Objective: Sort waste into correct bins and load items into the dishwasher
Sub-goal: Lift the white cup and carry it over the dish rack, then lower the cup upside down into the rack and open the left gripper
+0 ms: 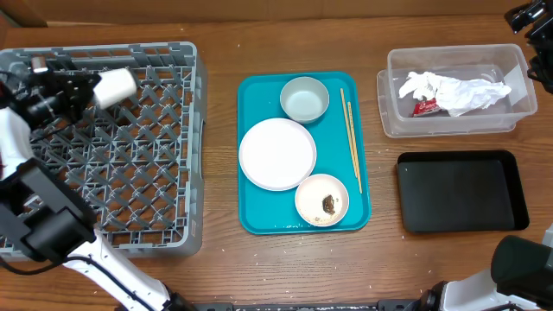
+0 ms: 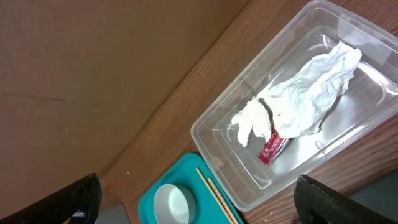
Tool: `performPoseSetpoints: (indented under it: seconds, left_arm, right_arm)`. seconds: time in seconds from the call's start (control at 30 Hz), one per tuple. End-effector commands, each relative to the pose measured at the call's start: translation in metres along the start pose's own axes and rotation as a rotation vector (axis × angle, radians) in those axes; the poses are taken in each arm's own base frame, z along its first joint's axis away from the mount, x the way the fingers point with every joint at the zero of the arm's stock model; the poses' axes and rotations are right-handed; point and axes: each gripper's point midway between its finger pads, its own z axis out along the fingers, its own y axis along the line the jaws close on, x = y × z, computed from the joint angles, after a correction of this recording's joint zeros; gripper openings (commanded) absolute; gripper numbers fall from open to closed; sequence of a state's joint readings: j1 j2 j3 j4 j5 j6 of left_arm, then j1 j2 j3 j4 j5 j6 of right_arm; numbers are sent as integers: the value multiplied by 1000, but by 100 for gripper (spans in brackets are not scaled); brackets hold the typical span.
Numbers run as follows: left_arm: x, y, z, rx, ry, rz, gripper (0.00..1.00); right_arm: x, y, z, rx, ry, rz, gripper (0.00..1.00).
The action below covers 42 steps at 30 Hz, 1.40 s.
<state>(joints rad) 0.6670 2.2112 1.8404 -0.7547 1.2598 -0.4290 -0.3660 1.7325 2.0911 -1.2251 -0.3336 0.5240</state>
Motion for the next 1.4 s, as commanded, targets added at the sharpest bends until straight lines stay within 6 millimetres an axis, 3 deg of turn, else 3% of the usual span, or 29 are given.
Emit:
performPoseSetpoints:
  seconds: [0.0, 0.3, 0.5, 0.83, 1.07, 1.23, 1.37]
  left_arm:
    - [-1, 18, 8, -80, -17, -35, 4]
    - [-6, 50, 16, -114, -13, -72, 4]
    - [-9, 69, 9, -153, -31, -114, 4]
    - [-10, 87, 2, -246, -58, -131, 21]
    - [-7, 102, -22, -305, -73, -156, 26]
    - [0, 122, -61, -463, -98, -221, 35]
    - [2, 112, -82, -490, -84, -202, 36]
  right_arm:
    - [-2, 6, -13, -17, -26, -6, 100]
    - [-2, 6, -13, -17, -26, -6, 100]
    - [-2, 6, -13, -17, -26, -6, 100]
    - [-2, 6, -13, -17, -26, -6, 100]
    - [-2, 6, -13, -17, -26, -6, 100]
    - [-2, 6, -13, -17, -26, -6, 100]
    - [-2, 6, -13, -17, -26, -6, 100]
